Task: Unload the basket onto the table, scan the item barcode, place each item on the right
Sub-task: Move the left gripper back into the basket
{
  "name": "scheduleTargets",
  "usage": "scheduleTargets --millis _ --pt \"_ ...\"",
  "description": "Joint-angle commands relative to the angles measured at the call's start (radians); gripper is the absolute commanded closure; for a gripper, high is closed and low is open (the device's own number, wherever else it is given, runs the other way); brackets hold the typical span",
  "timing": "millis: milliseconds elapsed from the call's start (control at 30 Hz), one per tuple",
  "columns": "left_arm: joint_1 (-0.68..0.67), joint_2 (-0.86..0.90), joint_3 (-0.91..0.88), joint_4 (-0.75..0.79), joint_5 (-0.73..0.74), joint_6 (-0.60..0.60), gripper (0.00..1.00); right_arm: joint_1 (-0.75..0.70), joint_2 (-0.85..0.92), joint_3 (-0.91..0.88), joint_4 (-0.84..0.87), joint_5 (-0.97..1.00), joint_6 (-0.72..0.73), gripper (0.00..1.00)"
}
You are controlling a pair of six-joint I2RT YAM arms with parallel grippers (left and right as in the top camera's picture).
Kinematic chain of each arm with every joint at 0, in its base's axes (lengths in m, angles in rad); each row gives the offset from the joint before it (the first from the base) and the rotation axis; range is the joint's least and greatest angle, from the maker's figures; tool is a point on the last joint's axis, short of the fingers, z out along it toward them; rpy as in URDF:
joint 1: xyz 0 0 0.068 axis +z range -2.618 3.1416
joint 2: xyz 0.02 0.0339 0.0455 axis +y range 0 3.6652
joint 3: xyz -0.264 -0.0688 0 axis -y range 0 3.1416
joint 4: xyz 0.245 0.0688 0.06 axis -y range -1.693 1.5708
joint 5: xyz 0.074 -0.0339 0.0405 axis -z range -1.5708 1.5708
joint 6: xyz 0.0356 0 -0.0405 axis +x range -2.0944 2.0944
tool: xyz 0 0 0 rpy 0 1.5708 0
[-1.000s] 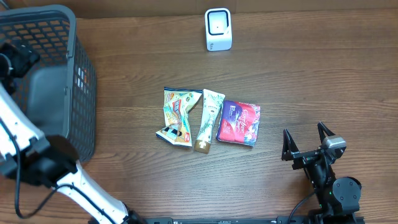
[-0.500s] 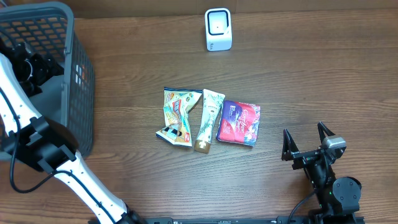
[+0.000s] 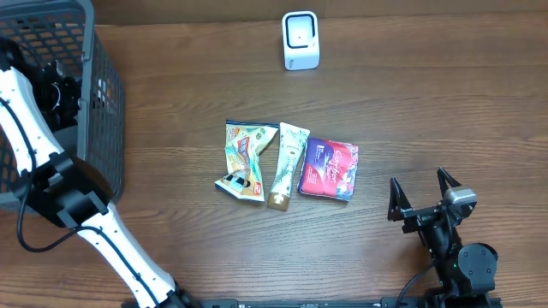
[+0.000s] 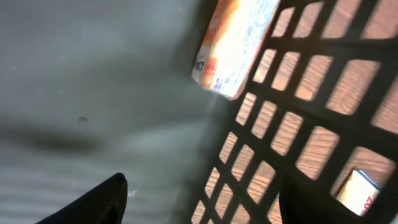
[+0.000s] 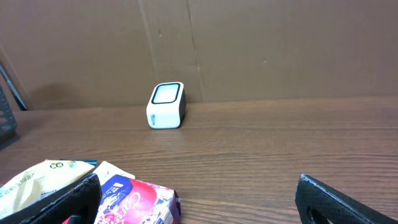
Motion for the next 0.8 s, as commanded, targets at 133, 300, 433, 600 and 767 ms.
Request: scheduleTargets --millis 133,300,433,600,767 --pt "0.001 -0.057 0.168 -0.11 0.012 -0.039 0.44 0.003 -0.008 -0.01 0.005 0.006 -0.004 0.0" --pt "0.001 -0.161 0.143 -0.109 -0.029 -0.143 0.53 0.003 -0.008 -0.01 0.005 0.006 -0.003 0.0" --pt "0.001 -0.269 0.084 -0.109 -0.041 -0.147 0.66 0.003 -0.008 -0.01 0.005 0.006 -0.004 0.0" --pt "0.006 -0.469 -0.214 -0.109 -0.171 -0.15 0.92 0.003 -0.008 -0.01 0.005 0.006 -0.003 0.0" --pt "0.055 -0.577 -0.465 -0.109 -0.204 -0.206 0.96 0.003 -0.008 -0.01 0.005 0.006 -0.003 0.0"
